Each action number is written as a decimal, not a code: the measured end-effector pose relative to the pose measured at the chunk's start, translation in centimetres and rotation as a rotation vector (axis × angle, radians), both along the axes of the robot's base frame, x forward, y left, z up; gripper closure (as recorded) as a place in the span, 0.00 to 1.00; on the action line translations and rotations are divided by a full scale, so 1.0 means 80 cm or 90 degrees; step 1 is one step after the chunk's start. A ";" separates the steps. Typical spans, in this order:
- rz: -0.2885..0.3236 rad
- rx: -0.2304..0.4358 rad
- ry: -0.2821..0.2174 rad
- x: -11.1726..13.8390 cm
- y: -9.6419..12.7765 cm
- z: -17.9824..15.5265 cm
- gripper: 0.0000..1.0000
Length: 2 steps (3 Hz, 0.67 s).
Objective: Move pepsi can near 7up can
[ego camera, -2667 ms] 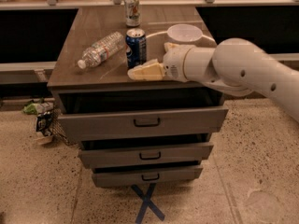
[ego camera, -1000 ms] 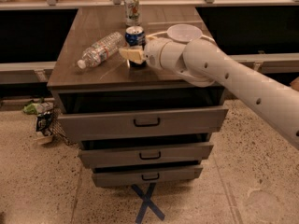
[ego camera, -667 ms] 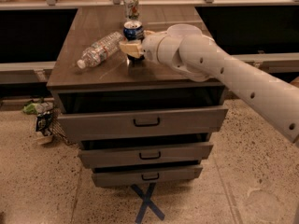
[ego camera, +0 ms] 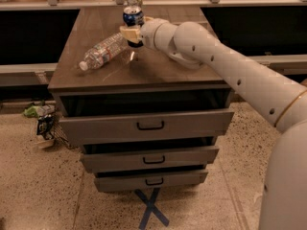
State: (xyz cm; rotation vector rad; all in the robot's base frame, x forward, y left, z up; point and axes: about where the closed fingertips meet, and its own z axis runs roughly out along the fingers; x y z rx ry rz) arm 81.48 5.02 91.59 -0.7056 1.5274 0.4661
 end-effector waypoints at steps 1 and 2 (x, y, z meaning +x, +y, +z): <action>-0.014 0.013 -0.002 0.042 0.005 0.013 1.00; -0.044 0.021 0.008 0.080 0.012 0.014 1.00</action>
Offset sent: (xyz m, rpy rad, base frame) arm 0.1017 0.0071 0.0104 0.0442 0.0330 -0.1444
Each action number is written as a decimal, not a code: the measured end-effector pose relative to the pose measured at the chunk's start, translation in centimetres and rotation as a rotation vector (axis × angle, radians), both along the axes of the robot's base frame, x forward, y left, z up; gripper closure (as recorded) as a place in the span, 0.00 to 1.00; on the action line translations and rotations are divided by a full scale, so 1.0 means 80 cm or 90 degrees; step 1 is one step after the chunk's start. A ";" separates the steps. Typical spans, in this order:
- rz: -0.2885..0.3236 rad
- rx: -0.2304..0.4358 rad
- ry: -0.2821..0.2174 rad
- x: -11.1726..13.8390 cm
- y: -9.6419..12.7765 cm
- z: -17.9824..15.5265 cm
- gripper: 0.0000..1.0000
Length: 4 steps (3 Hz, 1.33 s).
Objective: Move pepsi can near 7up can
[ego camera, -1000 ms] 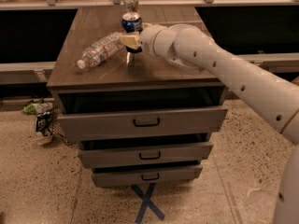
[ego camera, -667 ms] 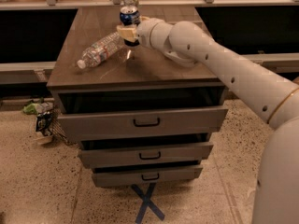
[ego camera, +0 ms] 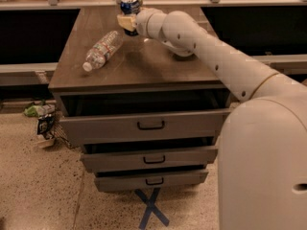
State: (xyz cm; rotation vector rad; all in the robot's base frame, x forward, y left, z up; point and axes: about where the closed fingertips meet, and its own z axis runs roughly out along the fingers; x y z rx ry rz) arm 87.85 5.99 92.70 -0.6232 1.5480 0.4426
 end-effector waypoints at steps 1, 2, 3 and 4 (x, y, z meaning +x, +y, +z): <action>-0.038 0.007 0.016 0.024 0.007 -0.006 1.00; -0.093 0.011 0.037 0.041 0.011 -0.026 1.00; -0.129 0.018 0.049 0.056 0.014 -0.040 1.00; -0.146 0.020 0.040 0.071 0.012 -0.045 0.83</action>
Offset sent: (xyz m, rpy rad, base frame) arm 0.0487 0.0073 -0.0408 0.0234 0.0956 -0.2630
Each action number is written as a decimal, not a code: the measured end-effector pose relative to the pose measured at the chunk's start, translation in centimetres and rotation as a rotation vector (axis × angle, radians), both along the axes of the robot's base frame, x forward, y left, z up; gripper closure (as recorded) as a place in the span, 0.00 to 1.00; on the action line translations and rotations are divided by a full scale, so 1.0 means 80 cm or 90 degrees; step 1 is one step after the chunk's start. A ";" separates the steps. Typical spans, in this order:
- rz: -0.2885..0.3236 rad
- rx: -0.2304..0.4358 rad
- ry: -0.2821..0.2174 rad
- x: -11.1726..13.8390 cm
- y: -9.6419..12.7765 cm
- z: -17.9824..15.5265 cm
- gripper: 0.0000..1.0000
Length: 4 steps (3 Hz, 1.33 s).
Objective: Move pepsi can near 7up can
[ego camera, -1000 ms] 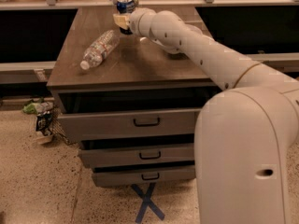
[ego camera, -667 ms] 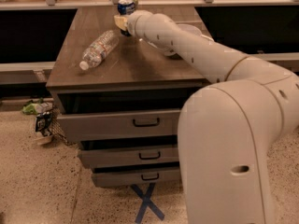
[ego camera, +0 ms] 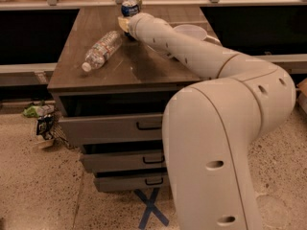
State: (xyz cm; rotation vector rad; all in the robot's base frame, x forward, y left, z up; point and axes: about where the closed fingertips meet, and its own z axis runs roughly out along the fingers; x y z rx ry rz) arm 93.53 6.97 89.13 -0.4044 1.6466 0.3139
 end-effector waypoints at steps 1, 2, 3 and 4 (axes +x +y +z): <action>-0.015 0.012 -0.013 0.020 -0.010 0.003 0.51; -0.023 0.018 -0.019 0.028 -0.015 0.003 0.29; -0.016 0.023 -0.013 0.025 -0.016 0.006 0.05; -0.003 0.023 -0.002 0.004 -0.019 0.007 0.00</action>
Offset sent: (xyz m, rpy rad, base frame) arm 0.0307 -0.0225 0.0052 0.0393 -0.0437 -0.0580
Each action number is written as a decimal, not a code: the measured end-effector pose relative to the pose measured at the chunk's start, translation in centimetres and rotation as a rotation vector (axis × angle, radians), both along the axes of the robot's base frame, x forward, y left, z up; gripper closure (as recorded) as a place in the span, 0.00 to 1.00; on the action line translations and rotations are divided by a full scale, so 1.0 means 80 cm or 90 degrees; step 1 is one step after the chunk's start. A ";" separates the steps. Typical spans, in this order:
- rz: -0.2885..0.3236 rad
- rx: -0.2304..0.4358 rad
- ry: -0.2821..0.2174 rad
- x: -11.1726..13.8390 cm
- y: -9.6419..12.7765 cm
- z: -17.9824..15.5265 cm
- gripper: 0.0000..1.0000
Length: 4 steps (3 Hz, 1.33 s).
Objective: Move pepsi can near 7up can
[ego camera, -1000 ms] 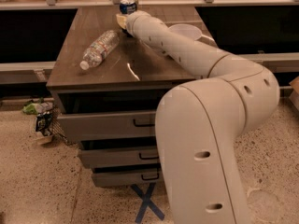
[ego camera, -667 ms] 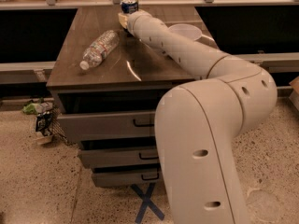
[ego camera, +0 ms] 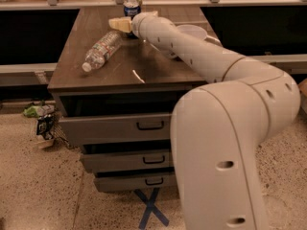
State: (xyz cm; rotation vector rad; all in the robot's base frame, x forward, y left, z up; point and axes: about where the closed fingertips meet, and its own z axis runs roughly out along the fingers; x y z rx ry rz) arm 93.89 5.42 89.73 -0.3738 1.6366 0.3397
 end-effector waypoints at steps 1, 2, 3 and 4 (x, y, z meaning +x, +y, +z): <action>0.037 -0.011 -0.004 -0.039 0.002 0.002 0.00; 0.074 -0.033 -0.010 -0.077 0.001 0.010 0.00; 0.105 -0.063 -0.022 -0.118 -0.018 0.029 0.00; 0.116 -0.093 -0.043 -0.147 -0.042 0.054 0.00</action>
Offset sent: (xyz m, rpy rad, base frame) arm -0.1245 -0.0174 0.0242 -0.1207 -0.0385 0.2247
